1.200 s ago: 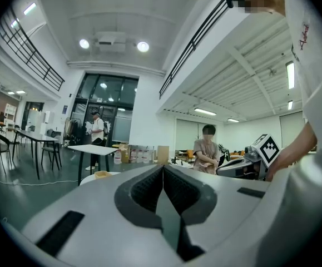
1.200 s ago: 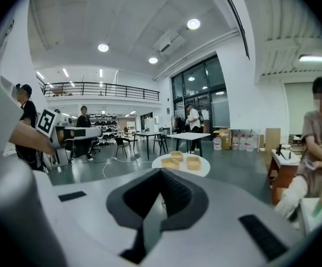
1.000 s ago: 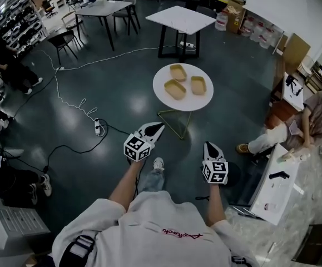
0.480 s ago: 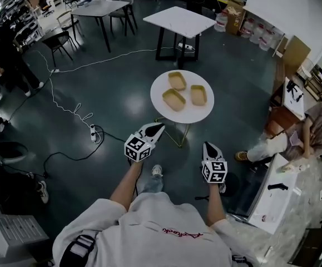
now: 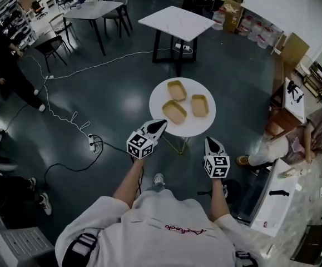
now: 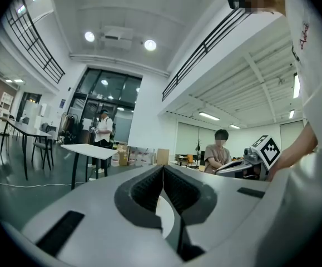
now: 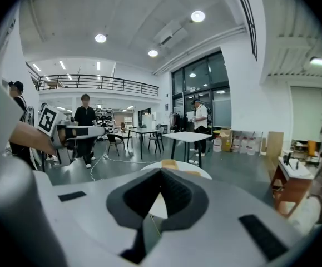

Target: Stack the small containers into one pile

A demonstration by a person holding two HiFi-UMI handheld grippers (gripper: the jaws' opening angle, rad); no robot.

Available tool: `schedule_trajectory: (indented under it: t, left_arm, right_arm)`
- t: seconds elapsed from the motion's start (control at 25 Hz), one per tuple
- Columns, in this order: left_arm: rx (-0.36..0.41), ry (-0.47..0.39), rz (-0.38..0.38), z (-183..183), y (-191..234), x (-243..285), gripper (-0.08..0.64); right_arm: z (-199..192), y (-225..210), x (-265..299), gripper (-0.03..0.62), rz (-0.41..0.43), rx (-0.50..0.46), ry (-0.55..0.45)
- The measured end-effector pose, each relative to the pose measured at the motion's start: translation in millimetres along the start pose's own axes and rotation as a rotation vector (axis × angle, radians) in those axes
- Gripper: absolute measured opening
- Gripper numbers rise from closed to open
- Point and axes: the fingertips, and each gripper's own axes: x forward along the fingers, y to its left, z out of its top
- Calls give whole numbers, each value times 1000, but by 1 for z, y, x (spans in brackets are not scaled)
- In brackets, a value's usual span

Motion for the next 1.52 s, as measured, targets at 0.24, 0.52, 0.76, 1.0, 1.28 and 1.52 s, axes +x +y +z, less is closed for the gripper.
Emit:
schedule_trajectory:
  t: [0.24,0.52,0.76,1.0,1.28,1.52]
  left_arm:
    - [15,-6,-24,14,53,43,11]
    - [29,11,-66,16,94,80,11]
    - [29,29,-93,9,116,102,11]
    - [14,38,-114,-1,116,120,11]
    - [-3,62,-105,-12,113,136,11]
    - [0,68,-53,-16,121,156,11]
  right_arm:
    - [27,-17,58,20,-24,6,-17]
    - [37,-33,109,20,-51,21,-17]
    - [39,-41,136,20,-67,32,-12]
    - [26,-48,139,20,-75,40,17]
    - [21,-67,147,20,-64,53,28]
    - [23,-90,174,20,-19,49,20]
